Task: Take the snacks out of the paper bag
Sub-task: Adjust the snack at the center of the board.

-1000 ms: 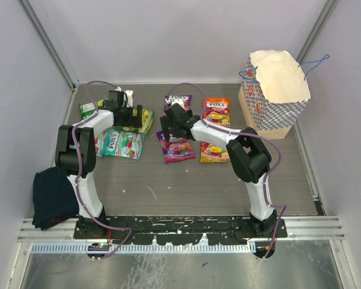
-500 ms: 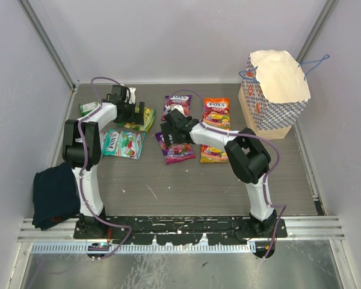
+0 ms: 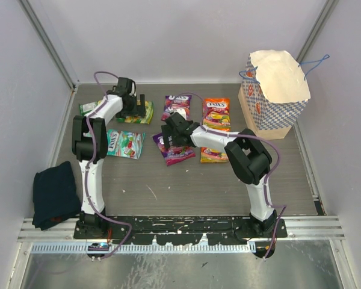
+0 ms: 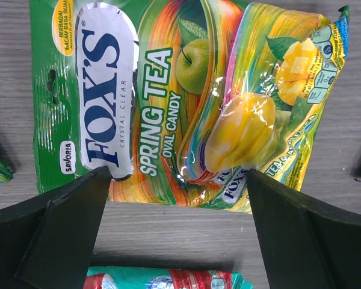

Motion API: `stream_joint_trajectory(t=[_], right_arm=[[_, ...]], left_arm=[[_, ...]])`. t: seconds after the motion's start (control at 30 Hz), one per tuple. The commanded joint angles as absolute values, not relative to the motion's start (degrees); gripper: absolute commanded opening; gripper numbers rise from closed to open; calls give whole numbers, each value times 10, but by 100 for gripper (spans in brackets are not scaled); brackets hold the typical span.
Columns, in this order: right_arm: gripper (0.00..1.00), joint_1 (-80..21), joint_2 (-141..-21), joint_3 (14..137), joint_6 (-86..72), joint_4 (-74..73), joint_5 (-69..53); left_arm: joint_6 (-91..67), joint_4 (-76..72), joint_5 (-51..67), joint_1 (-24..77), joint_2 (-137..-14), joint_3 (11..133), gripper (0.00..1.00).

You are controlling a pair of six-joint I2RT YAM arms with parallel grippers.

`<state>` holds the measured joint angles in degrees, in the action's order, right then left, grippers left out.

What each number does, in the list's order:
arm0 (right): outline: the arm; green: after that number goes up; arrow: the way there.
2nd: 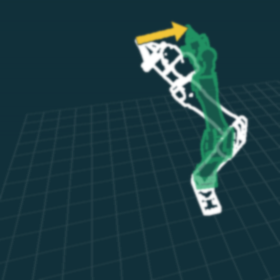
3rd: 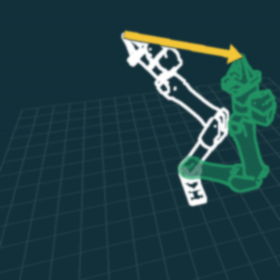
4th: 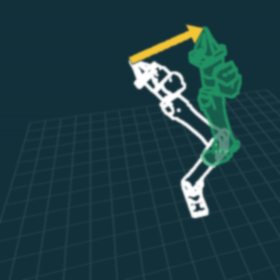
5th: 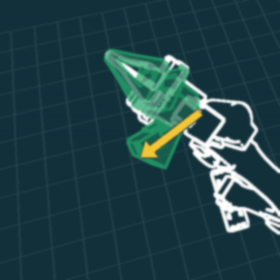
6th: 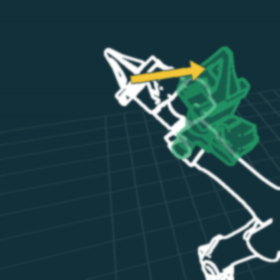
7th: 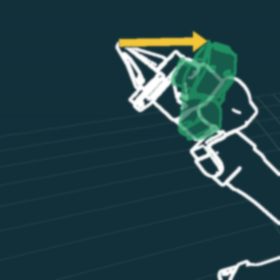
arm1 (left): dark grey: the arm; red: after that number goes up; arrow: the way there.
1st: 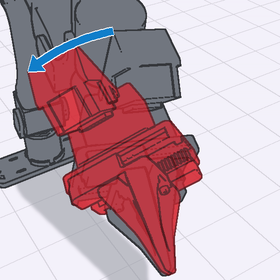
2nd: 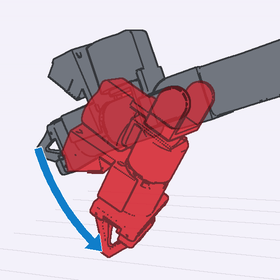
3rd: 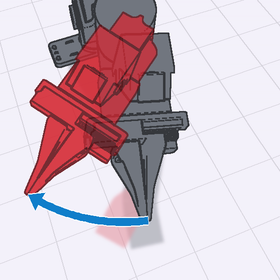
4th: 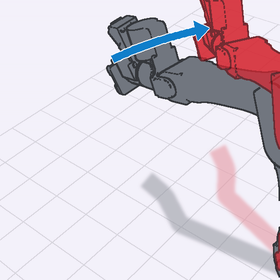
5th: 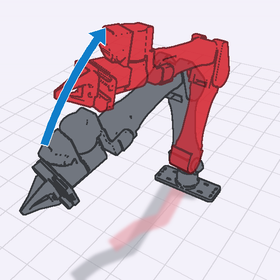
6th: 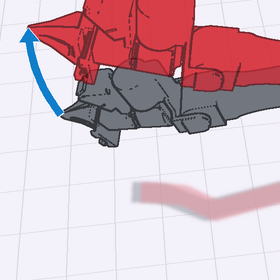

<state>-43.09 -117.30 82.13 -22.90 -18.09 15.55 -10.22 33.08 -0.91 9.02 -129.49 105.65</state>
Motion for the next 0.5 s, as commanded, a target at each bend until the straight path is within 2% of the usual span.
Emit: stream_joint_trajectory(t=[0.0,0.23,0.47], right_arm=[[100,-419,-1145,799,-285,-194,167],[100,-401,-1129,780,-348,-208,216],[100,-399,-1107,781,-376,-212,247]], left_arm=[[-150,359,-75,88,-1315,1087,98],[-153,367,-77,89,-1317,1117,98],[-100,383,-65,88,-1256,1155,98]])
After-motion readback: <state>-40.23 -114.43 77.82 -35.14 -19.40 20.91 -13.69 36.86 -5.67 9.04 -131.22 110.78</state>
